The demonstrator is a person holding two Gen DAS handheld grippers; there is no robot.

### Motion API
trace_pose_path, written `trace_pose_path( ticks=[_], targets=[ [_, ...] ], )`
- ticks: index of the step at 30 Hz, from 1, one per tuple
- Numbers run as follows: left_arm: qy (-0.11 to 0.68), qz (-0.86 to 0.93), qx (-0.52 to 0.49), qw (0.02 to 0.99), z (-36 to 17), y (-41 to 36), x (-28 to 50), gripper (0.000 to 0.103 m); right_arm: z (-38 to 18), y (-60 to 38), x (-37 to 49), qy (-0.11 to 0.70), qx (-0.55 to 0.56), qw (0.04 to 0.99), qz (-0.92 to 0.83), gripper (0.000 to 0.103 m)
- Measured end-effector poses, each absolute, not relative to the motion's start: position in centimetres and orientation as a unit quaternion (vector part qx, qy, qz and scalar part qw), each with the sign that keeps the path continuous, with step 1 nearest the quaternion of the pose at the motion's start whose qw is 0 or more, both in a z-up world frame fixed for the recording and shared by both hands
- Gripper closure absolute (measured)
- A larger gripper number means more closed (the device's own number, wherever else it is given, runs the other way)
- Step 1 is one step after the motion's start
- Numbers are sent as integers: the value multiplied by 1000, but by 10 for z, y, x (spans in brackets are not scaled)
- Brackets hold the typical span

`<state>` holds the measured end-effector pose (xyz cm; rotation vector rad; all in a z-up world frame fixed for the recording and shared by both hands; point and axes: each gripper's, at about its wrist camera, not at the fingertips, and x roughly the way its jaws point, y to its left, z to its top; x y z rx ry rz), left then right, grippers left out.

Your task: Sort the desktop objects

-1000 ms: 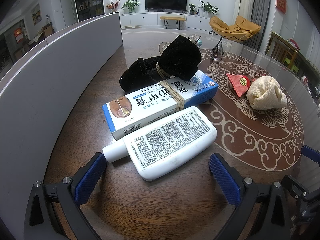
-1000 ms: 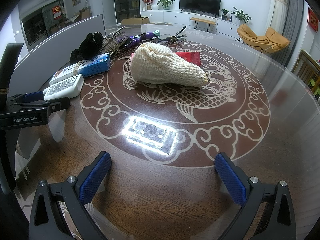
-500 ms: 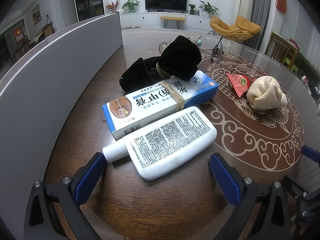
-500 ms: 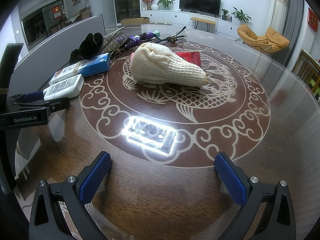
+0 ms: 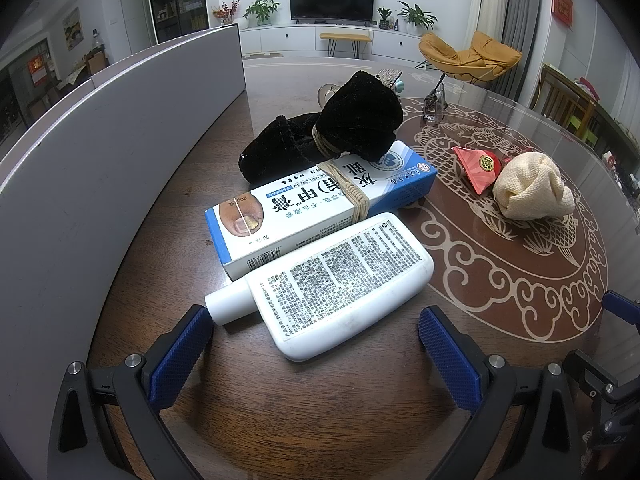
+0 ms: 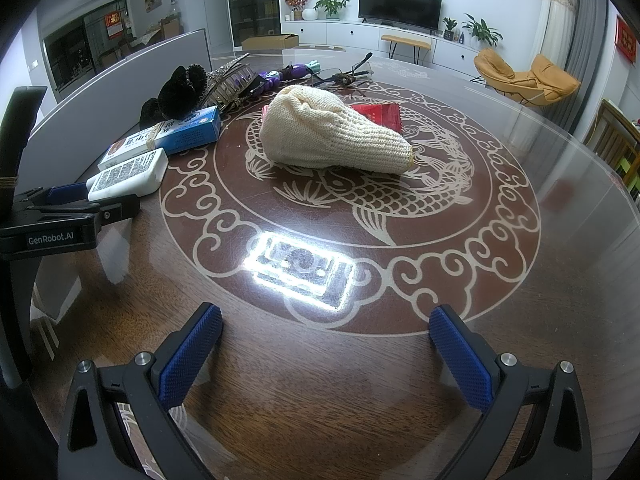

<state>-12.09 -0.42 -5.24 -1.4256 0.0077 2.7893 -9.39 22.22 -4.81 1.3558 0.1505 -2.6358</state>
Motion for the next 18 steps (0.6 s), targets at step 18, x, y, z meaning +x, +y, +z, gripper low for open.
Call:
trace_pose_path(
  ticks=[18],
  targets=[
    [60,857,-502,98,-51,-7,-117,0,-47,222,-93,50,455,87,-885,0]
  ],
)
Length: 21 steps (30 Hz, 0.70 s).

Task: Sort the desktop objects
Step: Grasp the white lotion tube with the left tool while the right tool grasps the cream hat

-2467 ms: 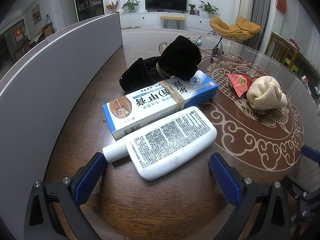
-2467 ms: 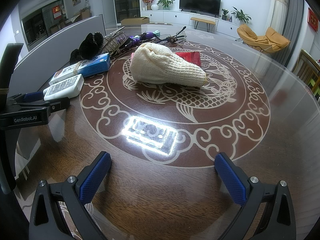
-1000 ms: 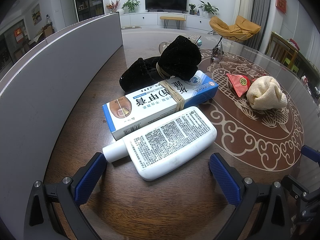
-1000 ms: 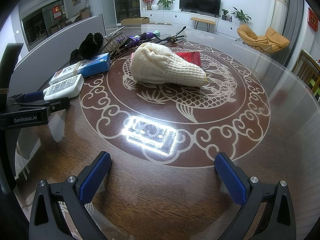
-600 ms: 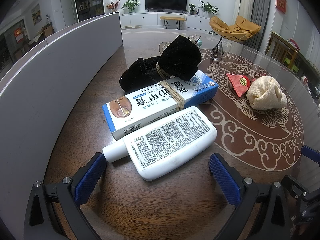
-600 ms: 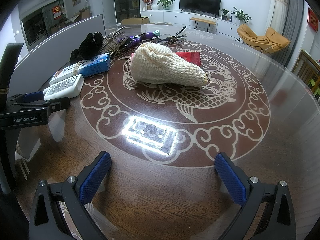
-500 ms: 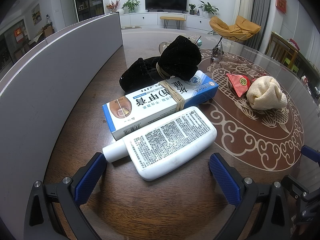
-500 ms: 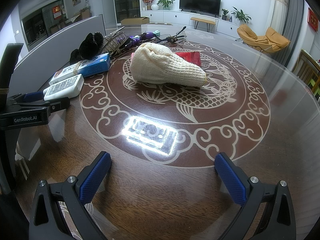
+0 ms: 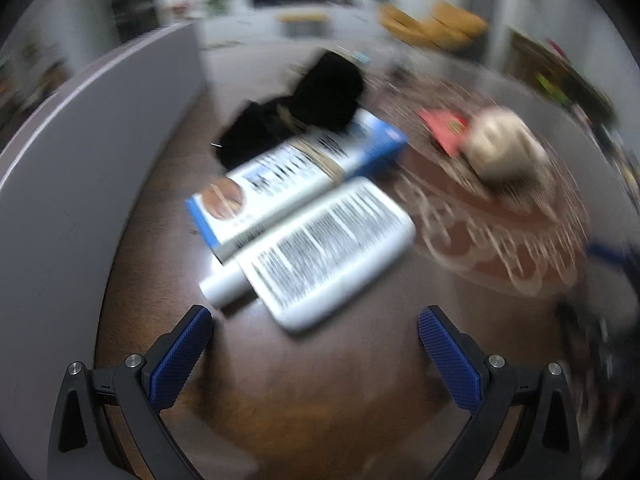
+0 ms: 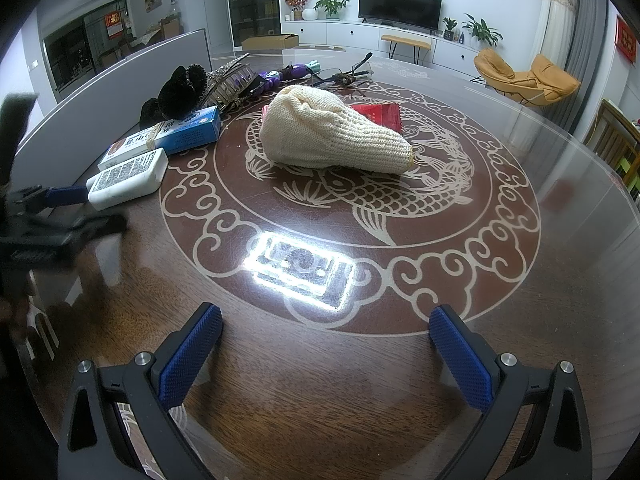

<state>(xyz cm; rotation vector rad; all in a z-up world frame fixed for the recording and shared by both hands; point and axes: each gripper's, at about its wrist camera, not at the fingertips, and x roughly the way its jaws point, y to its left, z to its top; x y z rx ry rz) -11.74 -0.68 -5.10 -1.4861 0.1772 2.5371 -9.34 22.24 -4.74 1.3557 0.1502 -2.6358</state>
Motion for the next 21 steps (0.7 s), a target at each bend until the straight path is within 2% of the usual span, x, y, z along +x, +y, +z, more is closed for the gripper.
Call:
trace_pose_path(
  ticks=[7,12,16,21],
  targets=[
    [122,823,-537,136,-48,-13,-147,0,-48,222,-93,51,455,87,-885,0],
    [101,829,-527,157,-52,3,-167,0,-47,223,-93,51,455,87,-885,0],
    [96,831,-523,161,-52,19,-154,0,-48,222,-93,51,455,87,-885,0],
    [72,819,-504,266,-44,39,-115,0,-47,223,-93,51,455,87,-885,0]
  ],
)
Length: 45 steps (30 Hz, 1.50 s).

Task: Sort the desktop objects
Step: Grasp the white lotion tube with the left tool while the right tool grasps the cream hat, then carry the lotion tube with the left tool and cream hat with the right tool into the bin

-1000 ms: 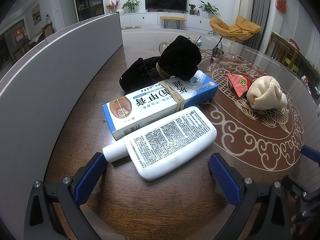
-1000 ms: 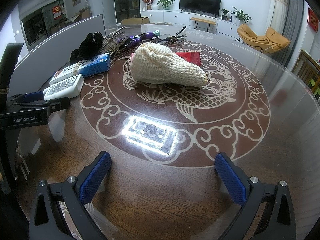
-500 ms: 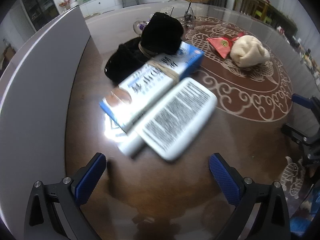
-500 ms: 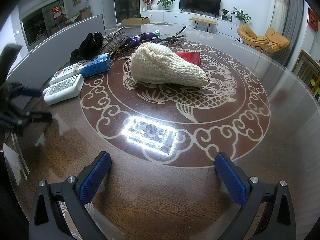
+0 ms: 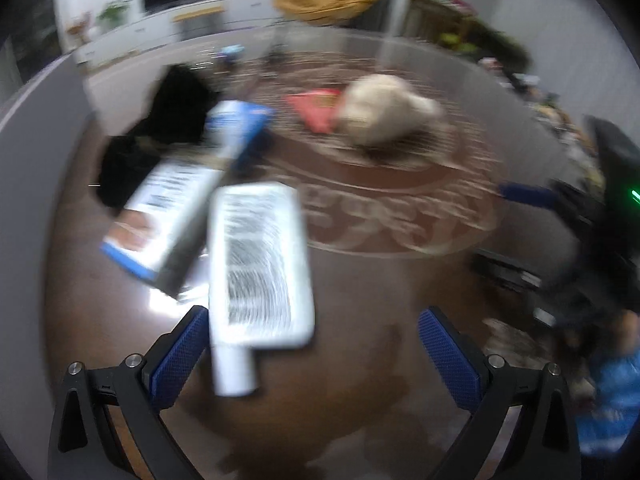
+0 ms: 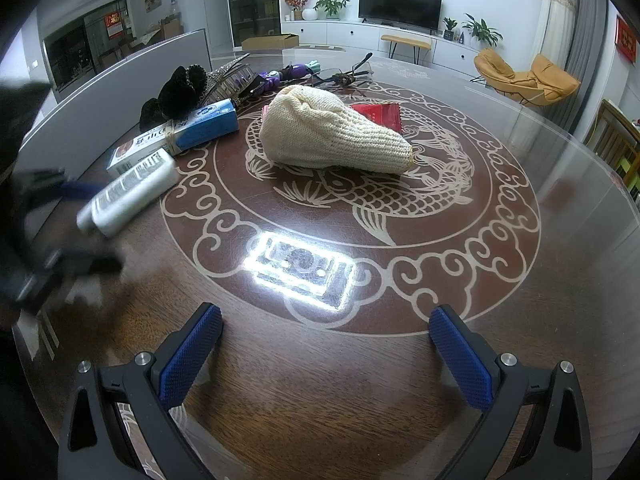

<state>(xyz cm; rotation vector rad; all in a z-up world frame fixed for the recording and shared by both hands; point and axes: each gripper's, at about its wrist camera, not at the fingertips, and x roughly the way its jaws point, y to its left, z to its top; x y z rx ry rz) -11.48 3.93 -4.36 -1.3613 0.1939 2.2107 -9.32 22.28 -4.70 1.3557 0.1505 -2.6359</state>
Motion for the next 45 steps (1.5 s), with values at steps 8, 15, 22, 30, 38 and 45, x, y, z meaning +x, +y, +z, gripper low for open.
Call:
trace_pose_path(
  ticks=[8,15,22,30,38,45],
  targets=[
    [75,850,-506,127,-53,48,-144,0,-48,223,-93,50,455,87,-885,0],
    [52,867,-488,86,-49,61,-147,51,-48,223,-94,50,455,87,-885,0],
    [32,851,-515,102,-44,29,-113,52,-12,231,-131,91,416,156,-891,0],
    [-39,856,-506,100,-36,-11,-84,52,-19,193,-216,189,495,219,-819,59],
    [-115,878,-450,112,8,-47,-53,52,39,198,-174,84,512,198,-832,63],
    [-135,904,-403,58,71,-129,-48,52,109,93,-159,87,453,294,-837,63]
  ],
)
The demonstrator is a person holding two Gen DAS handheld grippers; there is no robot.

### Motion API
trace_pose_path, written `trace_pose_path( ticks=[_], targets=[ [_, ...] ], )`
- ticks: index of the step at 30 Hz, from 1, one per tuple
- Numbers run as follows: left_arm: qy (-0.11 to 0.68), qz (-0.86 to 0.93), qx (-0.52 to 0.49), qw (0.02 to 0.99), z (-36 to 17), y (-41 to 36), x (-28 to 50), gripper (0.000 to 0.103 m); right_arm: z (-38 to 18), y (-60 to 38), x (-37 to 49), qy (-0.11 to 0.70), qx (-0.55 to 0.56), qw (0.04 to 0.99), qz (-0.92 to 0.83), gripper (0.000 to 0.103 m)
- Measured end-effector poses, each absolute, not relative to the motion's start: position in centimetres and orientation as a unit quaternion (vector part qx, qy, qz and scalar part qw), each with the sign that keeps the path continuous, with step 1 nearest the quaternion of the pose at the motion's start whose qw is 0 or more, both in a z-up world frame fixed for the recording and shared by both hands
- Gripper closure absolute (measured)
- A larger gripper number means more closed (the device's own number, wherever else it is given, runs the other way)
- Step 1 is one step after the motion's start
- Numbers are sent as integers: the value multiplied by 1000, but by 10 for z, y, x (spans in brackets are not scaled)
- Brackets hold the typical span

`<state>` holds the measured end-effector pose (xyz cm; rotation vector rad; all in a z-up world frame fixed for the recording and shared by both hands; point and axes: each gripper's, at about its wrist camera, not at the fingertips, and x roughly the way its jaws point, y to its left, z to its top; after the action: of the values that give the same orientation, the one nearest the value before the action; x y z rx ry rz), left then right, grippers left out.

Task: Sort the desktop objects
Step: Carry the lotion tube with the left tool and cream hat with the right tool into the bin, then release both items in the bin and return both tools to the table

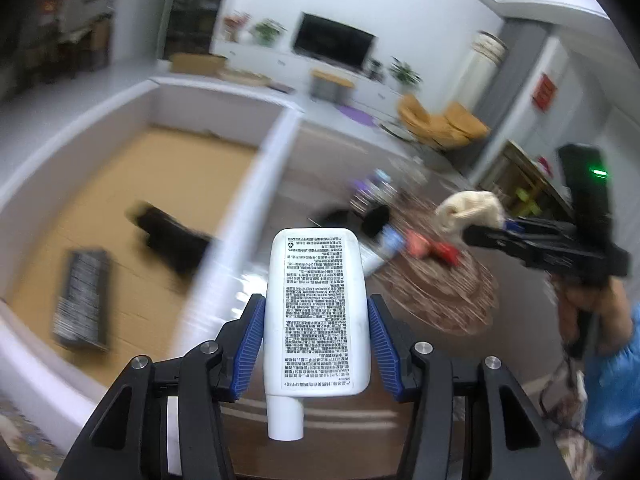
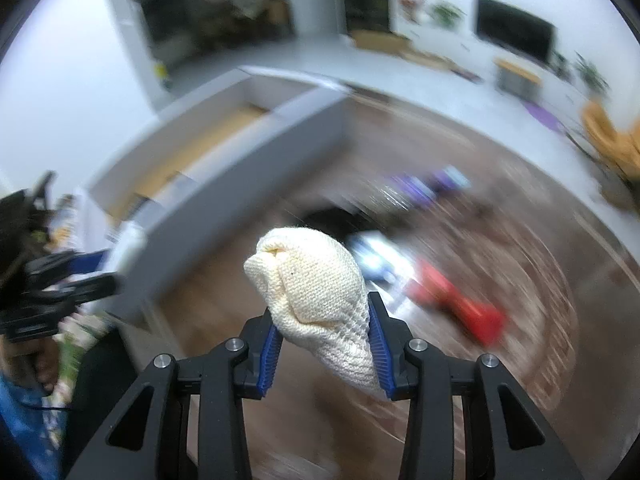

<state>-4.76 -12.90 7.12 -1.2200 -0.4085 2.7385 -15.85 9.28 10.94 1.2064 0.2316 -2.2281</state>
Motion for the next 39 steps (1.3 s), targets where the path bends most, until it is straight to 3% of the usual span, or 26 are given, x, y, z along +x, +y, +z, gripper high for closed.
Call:
trace_pose_path(
  ticks=[5,11,14,16,20,22,23,27,30,33,39],
  targets=[
    [-125,903,-408,-44,84,-215,-66,52,136,-30,-149,67,414,396,-817,62],
    [-113,879,-446,-121,50,-278,-84,52,92,-152,-136,87,444,447,-772,62],
    [-102,862,-474,-149,28,-286,-90,51,55,-187,-134,106,484,431,-754,51],
    [-101,857,-480,-158,19,-287,-90,47,46,-191,-133,109,490,424,-754,38],
    [-75,869,-457,-173,20,-273,-78,30,59,-154,-123,83,436,427,-788,20],
    [-66,881,-439,-166,28,-260,-69,27,73,-118,-113,75,390,415,-818,4],
    [-64,888,-430,-151,34,-250,-63,27,76,-95,-108,75,371,403,-833,2],
    [-59,910,-406,-59,51,-190,-48,24,50,12,-98,79,355,312,-877,0],
    [-39,912,-407,21,49,-129,-43,12,12,86,-97,71,394,233,-886,0],
    [-18,901,-424,91,32,-63,-52,11,-21,158,-93,68,431,150,-887,0],
    [10,874,-475,102,-27,13,-98,12,-39,239,-80,50,450,69,-889,0]
  ],
)
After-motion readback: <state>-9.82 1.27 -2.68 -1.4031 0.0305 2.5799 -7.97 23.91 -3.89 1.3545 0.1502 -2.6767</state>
